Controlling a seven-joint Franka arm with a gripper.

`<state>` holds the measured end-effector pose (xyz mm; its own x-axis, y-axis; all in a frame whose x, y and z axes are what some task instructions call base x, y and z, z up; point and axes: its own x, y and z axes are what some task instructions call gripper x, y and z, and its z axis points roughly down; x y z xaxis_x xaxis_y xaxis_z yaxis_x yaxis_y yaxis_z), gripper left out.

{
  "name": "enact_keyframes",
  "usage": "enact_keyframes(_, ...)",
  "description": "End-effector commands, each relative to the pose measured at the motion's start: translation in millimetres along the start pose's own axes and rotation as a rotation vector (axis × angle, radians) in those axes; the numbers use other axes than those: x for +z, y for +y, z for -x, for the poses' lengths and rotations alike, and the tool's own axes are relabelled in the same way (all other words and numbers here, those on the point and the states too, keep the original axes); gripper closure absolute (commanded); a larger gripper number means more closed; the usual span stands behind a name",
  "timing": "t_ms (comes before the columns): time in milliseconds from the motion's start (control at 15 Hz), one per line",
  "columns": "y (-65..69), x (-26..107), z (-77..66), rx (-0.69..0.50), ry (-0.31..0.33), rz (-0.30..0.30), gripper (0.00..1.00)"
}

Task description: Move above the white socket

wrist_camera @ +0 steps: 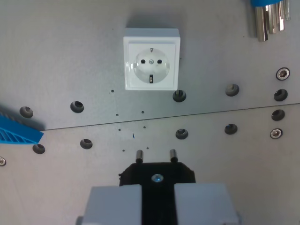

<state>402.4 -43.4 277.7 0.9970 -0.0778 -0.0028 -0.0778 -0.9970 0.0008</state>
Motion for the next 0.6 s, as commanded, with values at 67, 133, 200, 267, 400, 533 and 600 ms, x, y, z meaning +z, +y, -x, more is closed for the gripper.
enact_keyframes(67, 0.0, -0.1, 0.0, -0.001, 0.001, 0.0, 1.0)
enact_keyframes(133, 0.0, -0.1, 0.0, -0.001, 0.001, 0.0, 1.0)
enact_keyframes(200, 0.0, -0.1, 0.0, -0.001, 0.001, 0.001, 1.0)
enact_keyframes(267, 0.0, -0.1, 0.0, -0.001, 0.001, 0.001, 1.0)
enact_keyframes(400, 0.0, 0.2, 0.0, -0.001, 0.001, 0.001, 1.0)
enact_keyframes(533, 0.0, 0.9, 0.1, -0.002, 0.002, 0.001, 1.0)
enact_keyframes(600, 0.0, 1.4, 0.1, -0.001, 0.002, 0.001, 1.0)
